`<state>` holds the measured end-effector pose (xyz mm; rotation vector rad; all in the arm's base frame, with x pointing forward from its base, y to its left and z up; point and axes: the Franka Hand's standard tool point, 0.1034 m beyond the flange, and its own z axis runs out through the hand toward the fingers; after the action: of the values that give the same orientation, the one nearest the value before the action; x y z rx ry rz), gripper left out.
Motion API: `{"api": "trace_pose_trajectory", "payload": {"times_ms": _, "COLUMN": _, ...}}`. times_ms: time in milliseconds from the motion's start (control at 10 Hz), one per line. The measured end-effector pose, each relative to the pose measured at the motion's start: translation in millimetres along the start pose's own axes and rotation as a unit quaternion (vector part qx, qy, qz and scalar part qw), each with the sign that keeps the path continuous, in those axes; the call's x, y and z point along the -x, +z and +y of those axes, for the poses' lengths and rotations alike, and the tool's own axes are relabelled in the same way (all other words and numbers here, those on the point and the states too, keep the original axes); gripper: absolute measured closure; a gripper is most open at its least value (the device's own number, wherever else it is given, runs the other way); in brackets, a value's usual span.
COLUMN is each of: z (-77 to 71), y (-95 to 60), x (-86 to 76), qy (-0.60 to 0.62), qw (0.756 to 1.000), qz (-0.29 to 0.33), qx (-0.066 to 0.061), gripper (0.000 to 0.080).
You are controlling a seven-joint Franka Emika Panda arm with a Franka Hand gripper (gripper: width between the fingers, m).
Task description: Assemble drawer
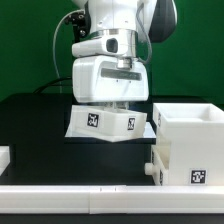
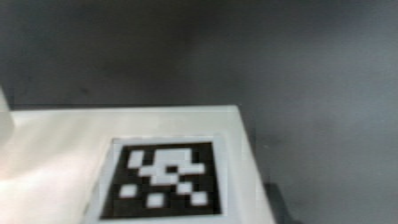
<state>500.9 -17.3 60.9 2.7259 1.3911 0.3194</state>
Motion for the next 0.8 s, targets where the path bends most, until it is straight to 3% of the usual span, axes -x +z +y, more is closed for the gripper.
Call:
{"api": "trace_pose_trajectory", "payload": {"times_ms": 100, "z": 11.1, "y": 1.8, "x": 1.8, "qy": 0.008, "qw": 0.999, "qz": -0.016, "qx": -0.026, "gripper": 0.0761}}
{"api": "trace_pose_trajectory", "payload": {"times_ms": 300, "z": 6.7, "y": 4.0, "x": -1.3, "qy": 0.037, "qw": 0.995, "qz": -0.049, "qx": -0.078, "gripper": 0.0761}}
{"api": "trace_pose_trajectory", "payload": {"times_ms": 400, "z": 4.7, "y": 3.2, "x": -7.4, "qy": 0.036, "qw": 0.995, "qz": -0.051, "qx": -0.079, "gripper": 0.0761}}
{"api": "trace_pose_trajectory", "payload": {"times_ms": 700, "z": 5.0, "y": 4.9, "x": -4.4, "qy": 0.032, "qw": 0.995, "qz": -0.050, "qx": -0.079, "gripper": 0.0761}}
{"api": "trace_pose_trajectory", "payload": {"times_ms": 800, "z": 8.7, "y": 6.2, "x": 3.2, "qy": -0.044, "qw": 0.994, "qz": -0.049, "qx": -0.092, "gripper": 0.0761}}
